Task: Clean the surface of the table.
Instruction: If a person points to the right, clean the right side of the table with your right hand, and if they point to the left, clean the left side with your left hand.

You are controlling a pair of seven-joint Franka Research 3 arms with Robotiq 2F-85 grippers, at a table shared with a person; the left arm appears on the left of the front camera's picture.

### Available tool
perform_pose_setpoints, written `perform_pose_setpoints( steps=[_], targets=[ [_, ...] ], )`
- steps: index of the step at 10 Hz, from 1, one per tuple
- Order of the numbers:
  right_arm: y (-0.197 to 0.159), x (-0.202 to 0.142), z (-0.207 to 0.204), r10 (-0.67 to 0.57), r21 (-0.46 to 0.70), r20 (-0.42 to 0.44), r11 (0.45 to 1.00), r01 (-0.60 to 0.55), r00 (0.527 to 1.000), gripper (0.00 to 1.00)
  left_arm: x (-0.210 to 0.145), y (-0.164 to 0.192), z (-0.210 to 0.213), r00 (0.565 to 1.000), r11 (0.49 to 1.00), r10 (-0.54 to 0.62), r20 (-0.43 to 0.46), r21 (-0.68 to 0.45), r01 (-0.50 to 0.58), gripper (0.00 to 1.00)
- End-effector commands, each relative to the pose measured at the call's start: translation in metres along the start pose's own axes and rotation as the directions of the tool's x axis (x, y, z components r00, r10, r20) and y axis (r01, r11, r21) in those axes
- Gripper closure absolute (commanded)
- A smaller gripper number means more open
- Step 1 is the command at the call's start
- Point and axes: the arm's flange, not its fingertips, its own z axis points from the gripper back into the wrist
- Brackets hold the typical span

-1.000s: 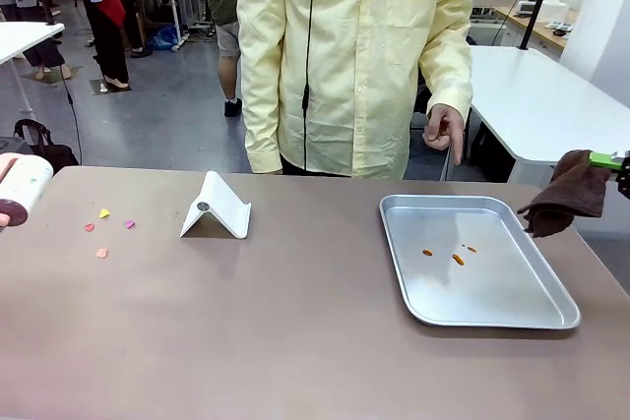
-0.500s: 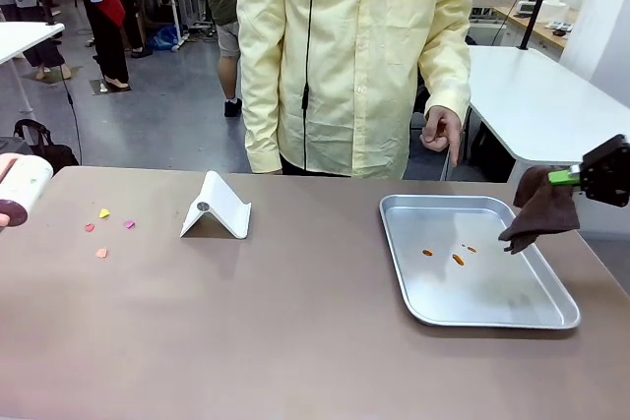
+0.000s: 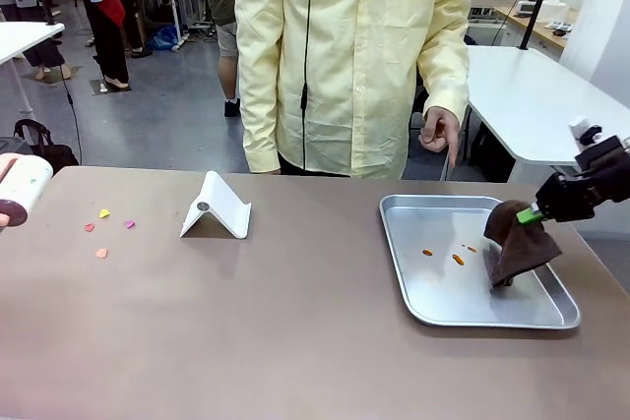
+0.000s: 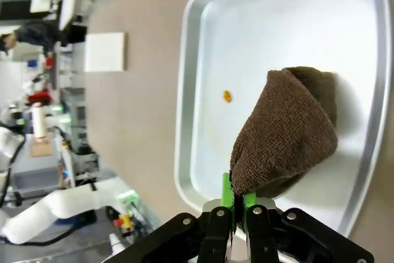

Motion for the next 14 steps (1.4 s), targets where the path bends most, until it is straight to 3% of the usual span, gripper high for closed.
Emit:
perform_pose_setpoints(
  steps=[1,7,12,14],
  targets=[
    [-0.005,0.015,-0.017,0.021,-0.05,-0.013,0.999,-0.022,1.0,0.94,-0.003,-0.002,0.004,1.0,1.0,-0.019,-0.008,-0.008,0.019,1.0],
    [-0.006,0.042,-0.089,0.104,0.008,-0.104,0.995,-0.104,0.989,0.94,-0.003,-0.002,0.004,1.0,1.0,-0.019,-0.008,-0.008,0.019,1.0],
    [0.033,0.047,-0.147,0.189,0.175,-0.178,0.972,-0.158,0.966,0.94,-0.003,-0.002,0.004,1.0,1.0,-0.019,-0.008,-0.008,0.019,1.0],
    [0.047,0.043,-0.164,0.223,0.164,-0.201,0.968,-0.192,0.954,0.94,-0.003,-0.002,0.004,1.0,1.0,-0.019,-0.008,-0.008,0.019,1.0]
  ],
)
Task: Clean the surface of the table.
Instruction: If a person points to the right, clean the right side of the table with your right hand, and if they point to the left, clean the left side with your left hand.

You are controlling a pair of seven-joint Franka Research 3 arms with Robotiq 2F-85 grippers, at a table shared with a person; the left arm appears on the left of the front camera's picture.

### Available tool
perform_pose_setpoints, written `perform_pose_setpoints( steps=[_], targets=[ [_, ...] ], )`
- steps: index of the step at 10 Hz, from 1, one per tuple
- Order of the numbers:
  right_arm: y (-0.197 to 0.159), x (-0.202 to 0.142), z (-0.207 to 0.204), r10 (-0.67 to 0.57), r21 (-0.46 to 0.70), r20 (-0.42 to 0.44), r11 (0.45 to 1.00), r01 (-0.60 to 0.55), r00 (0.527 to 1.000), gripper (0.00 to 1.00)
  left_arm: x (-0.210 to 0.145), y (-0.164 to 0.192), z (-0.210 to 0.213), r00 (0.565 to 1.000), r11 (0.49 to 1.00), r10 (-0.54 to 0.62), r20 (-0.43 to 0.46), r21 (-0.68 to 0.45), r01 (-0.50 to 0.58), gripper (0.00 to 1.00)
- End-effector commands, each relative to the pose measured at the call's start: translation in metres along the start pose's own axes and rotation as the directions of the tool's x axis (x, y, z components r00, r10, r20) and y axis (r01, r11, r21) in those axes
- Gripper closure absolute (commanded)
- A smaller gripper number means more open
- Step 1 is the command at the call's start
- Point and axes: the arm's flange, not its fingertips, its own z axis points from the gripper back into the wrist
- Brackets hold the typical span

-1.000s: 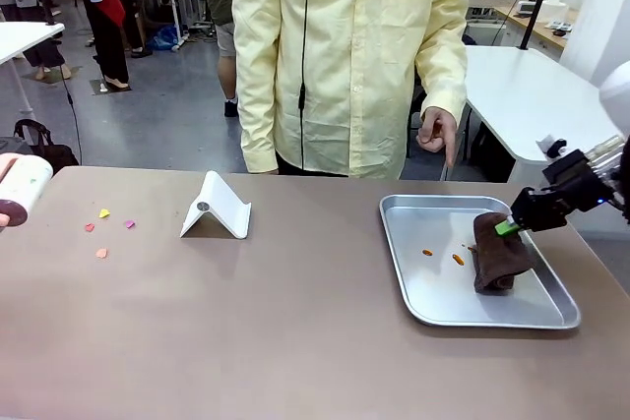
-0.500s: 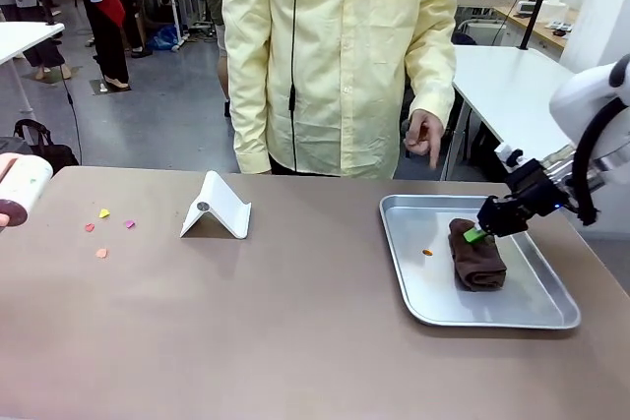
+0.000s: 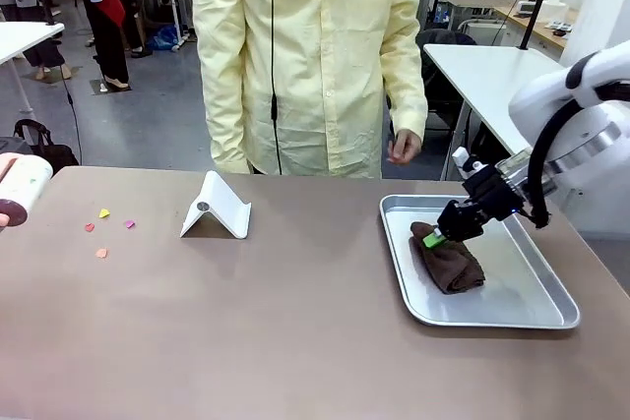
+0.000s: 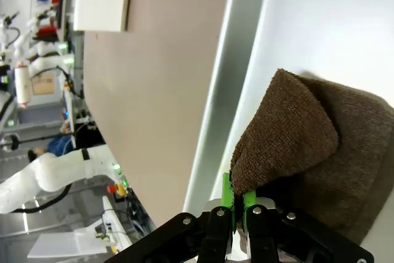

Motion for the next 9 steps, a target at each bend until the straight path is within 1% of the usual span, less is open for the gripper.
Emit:
perform_pose_setpoints(
  steps=[1,3,4,5,6,7,8,9],
  targets=[
    [0.003,0.005,-0.005,0.055,0.021,-0.005,0.998,-0.055,0.998,0.94,-0.003,-0.002,0.004,1.0,1.0,-0.019,-0.008,-0.008,0.019,1.0],
    [0.004,0.004,-0.009,0.07,0.012,-0.014,0.998,-0.07,0.997,0.94,-0.003,-0.002,0.004,1.0,1.0,-0.019,-0.008,-0.008,0.019,1.0],
    [-0.001,0.003,-0.008,0.059,-0.016,-0.033,0.998,-0.06,0.998,0.94,-0.003,-0.002,0.004,1.0,1.0,-0.019,-0.008,-0.008,0.019,1.0],
    [-0.007,0.001,-0.005,0.046,-0.081,-0.039,0.996,-0.049,0.998,0.94,-0.003,-0.002,0.004,1.0,1.0,-0.019,-0.008,-0.008,0.019,1.0],
    [-0.014,-0.001,-0.002,0.021,-0.111,-0.077,0.993,-0.029,0.997,0.94,-0.003,-0.002,0.004,1.0,1.0,-0.019,-0.008,-0.008,0.019,1.0],
    [-0.022,-0.005,0.006,-0.015,-0.151,-0.067,0.989,0.004,0.998,0.94,-0.003,-0.002,0.004,1.0,1.0,-0.019,-0.008,-0.008,0.019,1.0],
    [-0.025,-0.006,0.01,-0.03,-0.161,-0.044,0.987,0.023,0.999,0.94,-0.003,-0.002,0.004,1.0,1.0,-0.019,-0.008,-0.008,0.019,1.0],
    [-0.031,-0.007,0.017,-0.055,-0.203,-0.001,0.978,0.054,0.998,0.94,-0.003,-0.002,0.004,1.0,1.0,-0.019,-0.008,-0.008,0.019,1.0]
  ],
)
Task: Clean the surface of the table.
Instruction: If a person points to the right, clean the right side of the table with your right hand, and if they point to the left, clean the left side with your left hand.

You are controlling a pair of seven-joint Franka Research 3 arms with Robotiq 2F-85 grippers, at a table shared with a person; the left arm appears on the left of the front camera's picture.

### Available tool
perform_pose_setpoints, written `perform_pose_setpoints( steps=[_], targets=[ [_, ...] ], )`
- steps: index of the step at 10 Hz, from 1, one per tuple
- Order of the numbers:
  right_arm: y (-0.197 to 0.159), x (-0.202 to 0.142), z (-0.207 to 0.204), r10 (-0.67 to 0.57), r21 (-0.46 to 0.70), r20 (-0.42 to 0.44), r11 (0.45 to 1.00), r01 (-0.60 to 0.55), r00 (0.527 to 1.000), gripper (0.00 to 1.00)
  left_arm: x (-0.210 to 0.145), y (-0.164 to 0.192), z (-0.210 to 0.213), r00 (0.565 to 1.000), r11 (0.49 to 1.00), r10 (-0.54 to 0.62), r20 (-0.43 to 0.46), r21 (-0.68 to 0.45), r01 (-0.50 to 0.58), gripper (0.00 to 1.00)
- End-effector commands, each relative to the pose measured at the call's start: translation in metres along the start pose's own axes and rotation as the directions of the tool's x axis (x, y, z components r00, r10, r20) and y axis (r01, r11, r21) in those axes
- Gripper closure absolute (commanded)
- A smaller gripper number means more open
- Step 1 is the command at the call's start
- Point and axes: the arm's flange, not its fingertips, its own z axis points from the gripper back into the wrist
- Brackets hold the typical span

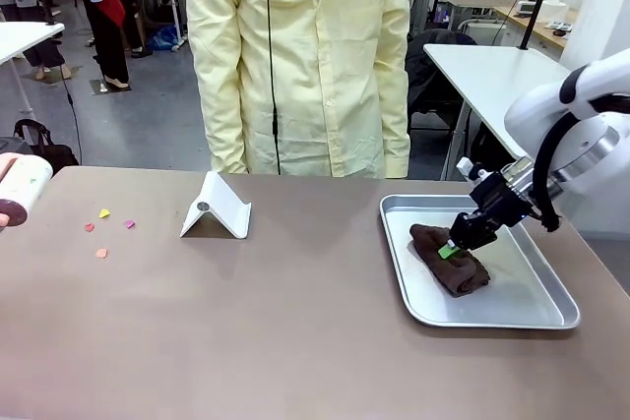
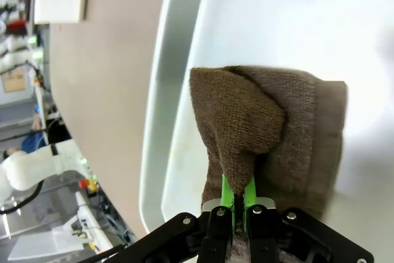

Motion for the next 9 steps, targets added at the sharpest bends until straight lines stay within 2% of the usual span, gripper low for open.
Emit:
perform_pose_setpoints(
  steps=[1,6,7,9],
  targets=[
    [-0.006,-0.004,0.009,-0.062,-0.071,0.035,0.995,0.065,0.997,0.94,-0.003,-0.002,0.004,1.0,1.0,-0.019,-0.008,-0.008,0.019,1.0],
    [-0.033,-0.016,0.051,-0.157,-0.014,0.186,0.987,0.162,0.97,0.94,-0.003,-0.002,0.004,1.0,1.0,-0.019,-0.008,-0.008,0.019,1.0],
    [-0.034,-0.022,0.061,-0.152,0.091,0.196,0.986,0.136,0.969,0.94,-0.003,-0.002,0.004,1.0,1.0,-0.019,-0.008,-0.008,0.019,1.0],
    [-0.039,-0.037,0.095,-0.193,0.335,0.262,0.937,0.099,0.946,0.94,-0.003,-0.002,0.004,1.0,1.0,-0.019,-0.008,-0.008,0.019,1.0]
  ],
)
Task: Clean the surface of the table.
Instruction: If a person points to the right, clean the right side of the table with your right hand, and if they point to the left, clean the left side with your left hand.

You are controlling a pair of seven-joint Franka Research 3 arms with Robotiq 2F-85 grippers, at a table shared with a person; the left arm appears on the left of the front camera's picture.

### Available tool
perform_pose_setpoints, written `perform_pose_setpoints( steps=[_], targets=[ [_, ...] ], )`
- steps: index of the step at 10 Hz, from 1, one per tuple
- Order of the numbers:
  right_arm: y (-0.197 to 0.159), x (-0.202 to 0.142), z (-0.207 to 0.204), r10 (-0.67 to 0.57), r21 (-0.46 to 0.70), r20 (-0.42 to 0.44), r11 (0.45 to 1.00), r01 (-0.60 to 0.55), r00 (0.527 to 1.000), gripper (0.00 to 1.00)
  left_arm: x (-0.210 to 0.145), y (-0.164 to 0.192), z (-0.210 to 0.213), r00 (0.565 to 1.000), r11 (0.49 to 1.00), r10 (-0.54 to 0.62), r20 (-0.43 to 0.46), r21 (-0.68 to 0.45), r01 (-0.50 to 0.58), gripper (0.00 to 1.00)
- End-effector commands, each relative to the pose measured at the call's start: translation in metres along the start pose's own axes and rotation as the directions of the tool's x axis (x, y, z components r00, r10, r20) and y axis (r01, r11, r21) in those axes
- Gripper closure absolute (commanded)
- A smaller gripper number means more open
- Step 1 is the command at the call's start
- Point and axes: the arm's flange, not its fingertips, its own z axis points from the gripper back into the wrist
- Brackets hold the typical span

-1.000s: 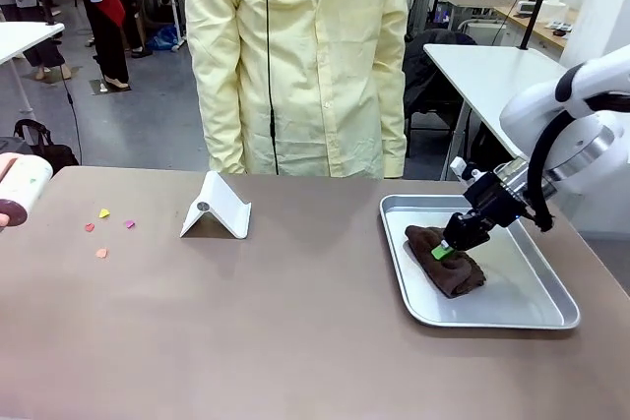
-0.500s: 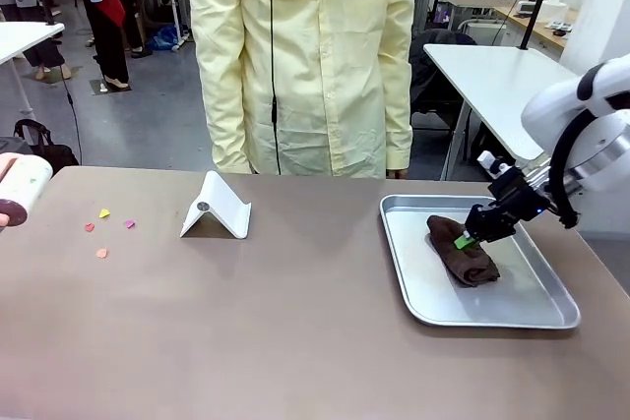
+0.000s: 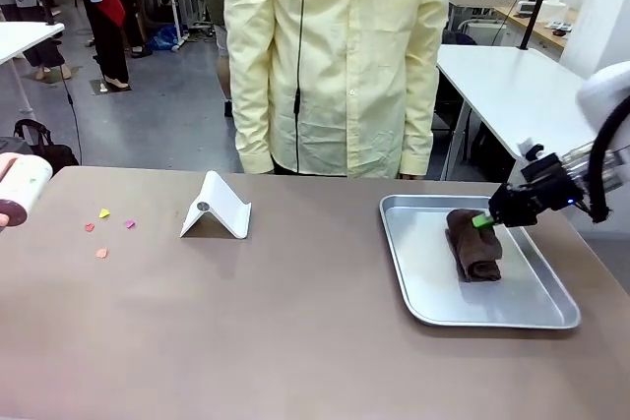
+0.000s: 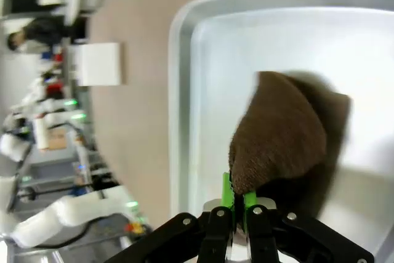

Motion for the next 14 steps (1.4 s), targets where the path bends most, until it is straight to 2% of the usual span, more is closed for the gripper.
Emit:
perform_pose_setpoints(
  steps=[1,2,4,6,7,8,9,14],
  targets=[
    [-0.004,-0.015,0.031,-0.009,0.246,0.041,0.969,-0.001,0.999,0.94,-0.003,-0.002,0.003,1.0,1.0,-0.018,-0.008,-0.008,0.018,1.0],
    [-0.006,-0.021,0.045,-0.016,0.339,0.03,0.941,0.005,0.999,0.94,-0.003,-0.002,0.003,1.0,1.0,-0.018,-0.008,-0.008,0.018,1.0],
    [-0.009,-0.033,0.074,-0.057,0.574,0.022,0.818,0.034,0.998,0.94,-0.003,-0.002,0.003,1.0,1.0,-0.018,-0.008,-0.008,0.018,1.0],
    [-0.007,-0.05,0.098,-0.134,0.646,-0.013,0.755,0.111,0.991,0.94,-0.003,-0.002,0.003,1.0,1.0,-0.018,-0.008,-0.008,0.018,1.0],
    [-0.003,-0.061,0.108,-0.125,0.667,-0.064,0.732,0.136,0.99,0.94,-0.003,-0.002,0.003,1.0,1.0,-0.018,-0.008,-0.008,0.018,1.0],
    [0.002,-0.07,0.113,-0.11,0.643,-0.079,0.754,0.135,0.991,0.94,-0.003,-0.002,0.003,1.0,1.0,-0.018,-0.008,-0.008,0.018,1.0],
    [-0.01,-0.061,0.101,-0.091,0.644,-0.023,0.76,0.084,0.996,0.94,-0.003,-0.002,0.003,1.0,1.0,-0.018,-0.008,-0.008,0.018,1.0],
    [-0.01,-0.061,0.101,-0.091,0.644,-0.023,0.76,0.084,0.996,0.94,-0.003,-0.002,0.003,1.0,1.0,-0.018,-0.008,-0.008,0.018,1.0]
  ],
)
